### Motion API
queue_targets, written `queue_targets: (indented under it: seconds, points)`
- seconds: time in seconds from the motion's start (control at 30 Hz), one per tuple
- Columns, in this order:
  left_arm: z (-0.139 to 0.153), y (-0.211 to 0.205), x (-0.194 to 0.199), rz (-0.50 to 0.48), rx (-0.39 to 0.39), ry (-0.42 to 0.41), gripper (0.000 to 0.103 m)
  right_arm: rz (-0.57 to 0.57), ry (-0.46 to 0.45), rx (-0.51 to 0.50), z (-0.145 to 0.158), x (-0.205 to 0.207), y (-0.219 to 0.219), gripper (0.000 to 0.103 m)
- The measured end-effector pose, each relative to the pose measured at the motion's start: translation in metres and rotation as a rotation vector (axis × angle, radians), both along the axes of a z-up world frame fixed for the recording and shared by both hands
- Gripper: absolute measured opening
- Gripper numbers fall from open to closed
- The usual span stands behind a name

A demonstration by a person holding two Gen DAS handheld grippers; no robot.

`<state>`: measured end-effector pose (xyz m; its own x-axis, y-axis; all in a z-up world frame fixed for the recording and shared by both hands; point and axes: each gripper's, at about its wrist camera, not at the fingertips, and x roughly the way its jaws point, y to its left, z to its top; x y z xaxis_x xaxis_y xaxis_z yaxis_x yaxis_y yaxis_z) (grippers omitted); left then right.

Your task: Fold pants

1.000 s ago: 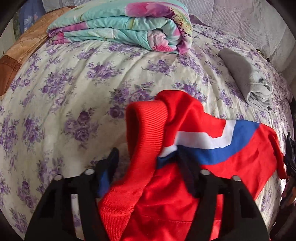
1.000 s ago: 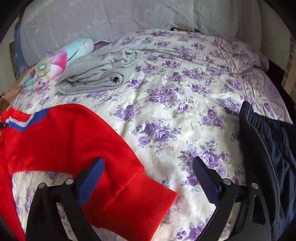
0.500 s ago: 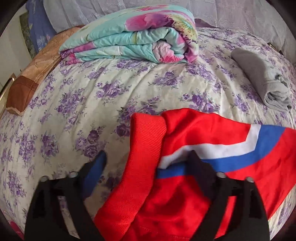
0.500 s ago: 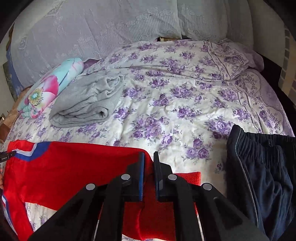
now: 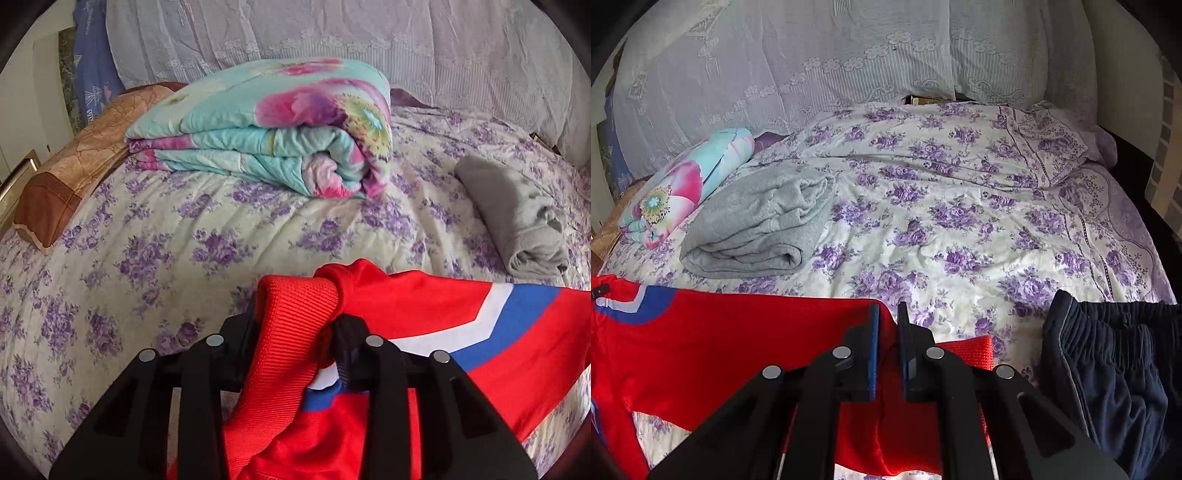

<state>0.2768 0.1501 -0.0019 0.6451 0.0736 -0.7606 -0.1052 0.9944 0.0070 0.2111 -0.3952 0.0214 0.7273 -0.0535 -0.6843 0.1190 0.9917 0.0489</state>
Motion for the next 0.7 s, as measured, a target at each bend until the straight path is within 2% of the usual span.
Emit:
queue_targets:
  seconds: [0.07,0.1,0.2,0.27,0.33,0.4,0.47,0.5,0.53,0.57,0.6,0.63,0.7]
  points:
    - [0.005,-0.001,0.012,0.004,0.007,0.004,0.034,-0.024,0.033,-0.008,0.000,0.013,0.001,0.010]
    - [0.001,-0.005,0.020,0.001,0.025,0.025,0.034,-0.037,0.087,-0.018,-0.006,0.023,0.002,0.010]
    - [-0.027,-0.021,0.048,-0.003,0.092,0.101,0.034,-0.074,0.165,-0.067,-0.035,0.050,0.007,0.010]
    - [-0.041,-0.028,0.061,0.020,0.118,0.117,0.034,-0.093,0.169,-0.132,-0.049,0.064,0.014,0.010]
    - [-0.047,-0.031,0.071,0.036,0.133,0.119,0.035,-0.104,0.159,-0.148,-0.053,0.074,0.019,0.010]
    - [-0.055,-0.033,0.077,0.047,0.155,0.148,0.039,-0.107,0.191,-0.167,-0.063,0.083,0.022,0.011]
    - [-0.058,-0.035,0.079,0.058,0.204,0.151,0.052,-0.094,0.234,-0.230,-0.077,0.089,0.027,0.018]
    - [-0.058,-0.036,0.078,0.062,0.223,0.151,0.056,-0.093,0.218,-0.275,-0.078,0.087,0.030,0.031]
    - [-0.057,-0.035,0.077,0.070,0.238,0.150,0.067,-0.099,0.200,-0.303,-0.076,0.084,0.031,0.041]
    - [-0.056,-0.032,0.076,0.080,0.247,0.148,0.078,-0.107,0.172,-0.301,-0.072,0.078,0.031,0.061]
    - [-0.054,-0.029,0.074,0.088,0.244,0.143,0.083,-0.106,0.129,-0.270,-0.066,0.071,0.028,0.066]
    - [-0.052,-0.025,0.072,0.093,0.229,0.141,0.088,-0.106,0.091,-0.235,-0.058,0.063,0.026,0.066]
    - [-0.048,-0.017,0.066,0.095,0.192,0.143,0.088,-0.104,0.044,-0.176,-0.043,0.047,0.022,0.066]
